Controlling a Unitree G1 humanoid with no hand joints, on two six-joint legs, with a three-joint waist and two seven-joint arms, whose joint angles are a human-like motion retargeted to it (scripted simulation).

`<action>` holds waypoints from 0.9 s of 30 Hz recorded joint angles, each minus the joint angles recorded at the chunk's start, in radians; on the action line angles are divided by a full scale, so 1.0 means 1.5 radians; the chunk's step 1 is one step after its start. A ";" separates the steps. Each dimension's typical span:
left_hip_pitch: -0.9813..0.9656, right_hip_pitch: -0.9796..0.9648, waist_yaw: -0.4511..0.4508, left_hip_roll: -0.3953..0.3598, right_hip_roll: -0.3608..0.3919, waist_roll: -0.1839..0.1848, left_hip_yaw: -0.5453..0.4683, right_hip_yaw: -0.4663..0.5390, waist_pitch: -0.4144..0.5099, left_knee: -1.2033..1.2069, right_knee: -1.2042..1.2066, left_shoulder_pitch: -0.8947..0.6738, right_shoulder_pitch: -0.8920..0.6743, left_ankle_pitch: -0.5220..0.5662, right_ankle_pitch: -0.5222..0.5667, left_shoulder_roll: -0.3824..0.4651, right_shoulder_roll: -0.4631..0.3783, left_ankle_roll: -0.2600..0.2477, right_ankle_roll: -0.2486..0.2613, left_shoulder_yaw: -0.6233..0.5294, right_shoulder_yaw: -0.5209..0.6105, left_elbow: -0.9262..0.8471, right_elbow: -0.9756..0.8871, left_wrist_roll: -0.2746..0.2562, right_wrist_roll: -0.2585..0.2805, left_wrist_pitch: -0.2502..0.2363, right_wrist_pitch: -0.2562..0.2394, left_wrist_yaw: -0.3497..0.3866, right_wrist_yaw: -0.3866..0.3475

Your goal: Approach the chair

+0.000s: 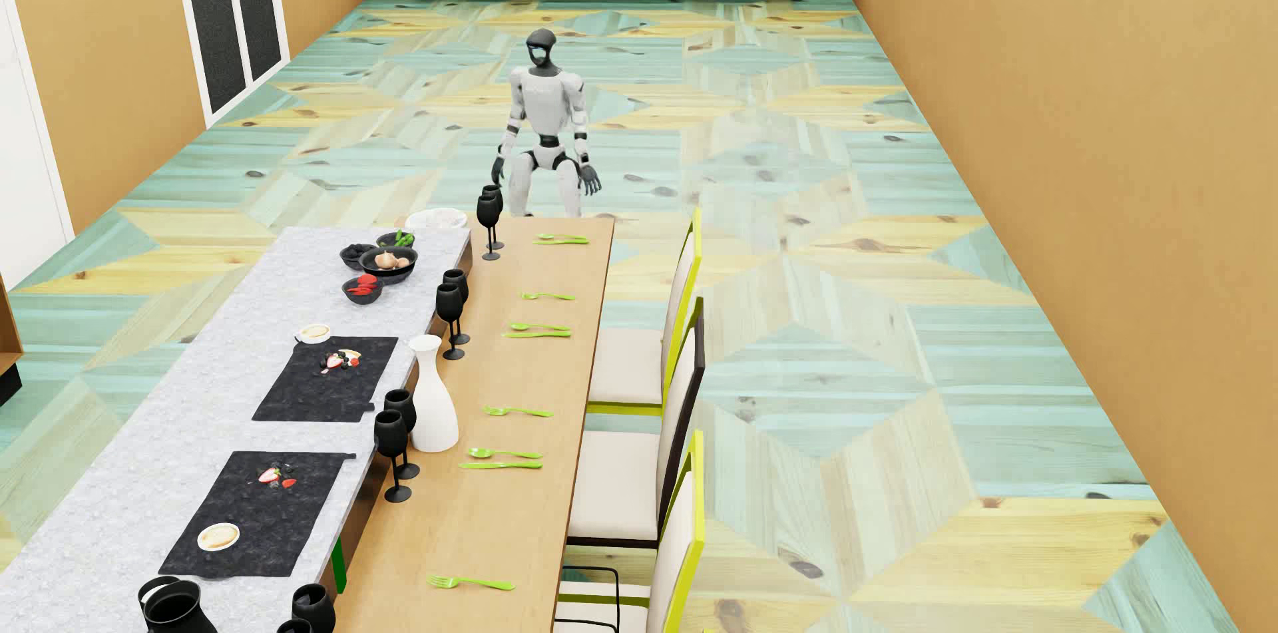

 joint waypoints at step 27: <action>0.333 -0.290 -0.068 -0.470 0.162 -0.042 -0.332 0.057 -0.002 -0.103 0.048 -0.223 0.231 0.035 0.139 0.058 0.010 0.172 -0.261 -0.347 -0.059 -0.010 -0.060 0.048 0.029 -0.104 0.033 -0.142 0.000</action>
